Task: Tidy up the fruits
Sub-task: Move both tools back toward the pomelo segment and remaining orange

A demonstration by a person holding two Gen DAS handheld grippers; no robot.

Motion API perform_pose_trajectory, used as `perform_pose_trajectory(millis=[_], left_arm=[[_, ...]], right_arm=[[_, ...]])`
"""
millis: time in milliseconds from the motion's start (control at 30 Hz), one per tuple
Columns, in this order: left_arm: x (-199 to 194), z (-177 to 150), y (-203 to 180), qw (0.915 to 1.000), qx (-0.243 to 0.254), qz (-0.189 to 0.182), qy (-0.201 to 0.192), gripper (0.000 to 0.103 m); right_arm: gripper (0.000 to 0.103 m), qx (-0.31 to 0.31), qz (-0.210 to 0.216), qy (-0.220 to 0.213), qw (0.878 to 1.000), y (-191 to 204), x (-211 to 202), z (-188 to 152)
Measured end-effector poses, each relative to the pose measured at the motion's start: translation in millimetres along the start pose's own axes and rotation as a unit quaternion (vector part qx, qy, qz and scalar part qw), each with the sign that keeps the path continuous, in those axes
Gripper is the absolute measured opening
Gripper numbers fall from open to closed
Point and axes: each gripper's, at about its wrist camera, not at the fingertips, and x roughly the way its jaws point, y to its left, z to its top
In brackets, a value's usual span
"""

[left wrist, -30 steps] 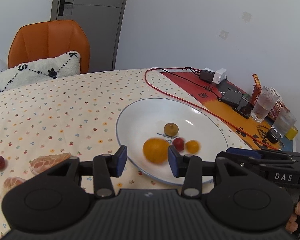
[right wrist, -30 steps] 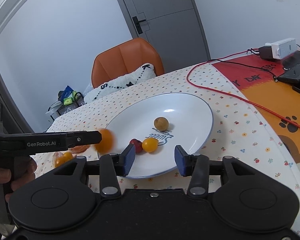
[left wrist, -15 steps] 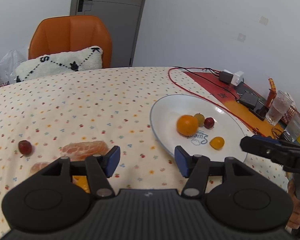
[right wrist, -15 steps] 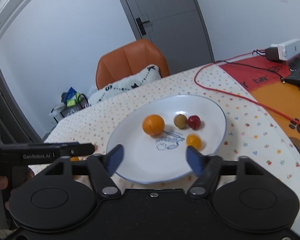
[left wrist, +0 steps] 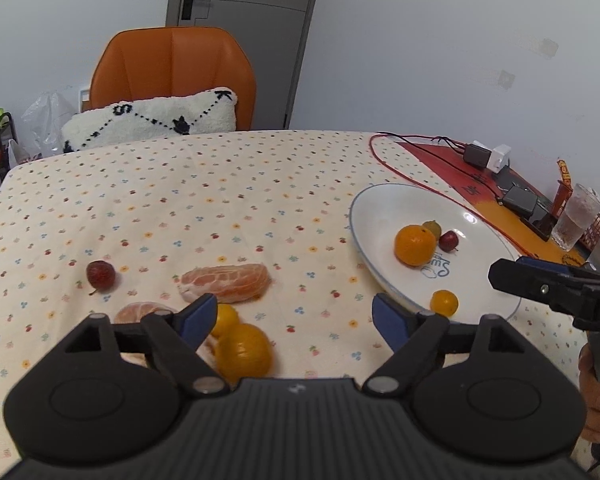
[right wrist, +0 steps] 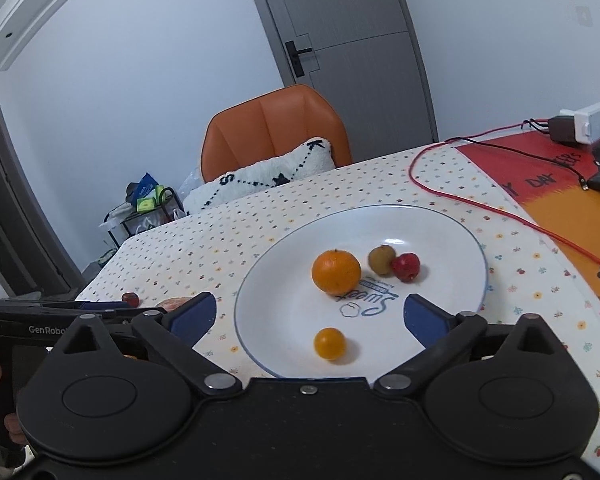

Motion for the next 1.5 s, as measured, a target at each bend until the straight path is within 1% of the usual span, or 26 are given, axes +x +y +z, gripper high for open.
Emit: perform_pose_trajectory(millis=[67, 400, 567, 833, 1000, 1200, 1300, 1467, 1500], left_arm=[[-1.0, -1.9, 4.7, 0.9999, -0.003, 0.010, 0.000, 0.085], [-5.7, -8.9, 33.3, 0.9989, -0.040, 0.024, 0.002, 0.085], [-6.1, -13.2, 44.2, 0.9981, -0.051, 0.034, 0.003, 0.085], [-5.8, -14.9, 61.7, 0.9943, -0.070, 0.079, -0.014, 0.085], [2.5, -16.7, 72.4, 0.9914, -0.088, 0.097, -0.005, 0.082], [12.0, -20.4, 72.8, 0.9900, -0.088, 0.110, 0.006, 0.079], [14.9, -21.0, 71.2, 0.9903, -0.087, 0.109, 0.006, 0.079], [22.0, -22.2, 64.8, 0.9913, -0.069, 0.112, 0.009, 0.078], [21.9, -22.6, 64.5, 0.9916, -0.067, 0.110, 0.009, 0.076]], right_arm=[[0.103, -0.007, 0.004, 0.001, 1.000, 5.2, 1.6, 0.4], [0.103, -0.022, 0.032, 0.019, 0.999, 22.8, 14.7, -0.5], [0.103, -0.027, 0.046, 0.027, 0.998, 30.2, 23.4, -0.6], [0.103, -0.039, 0.062, 0.037, 0.997, 42.3, 31.3, -2.8], [0.103, -0.035, 0.064, 0.042, 0.996, 41.3, 34.8, -3.9], [0.103, -0.033, 0.070, 0.049, 0.996, 42.5, 38.4, -6.5], [0.103, -0.035, 0.075, 0.053, 0.995, 44.9, 39.2, -7.4], [0.103, -0.043, 0.083, 0.055, 0.994, 50.4, 39.8, -7.9], [0.103, -0.044, 0.085, 0.055, 0.994, 51.6, 40.1, -8.2]])
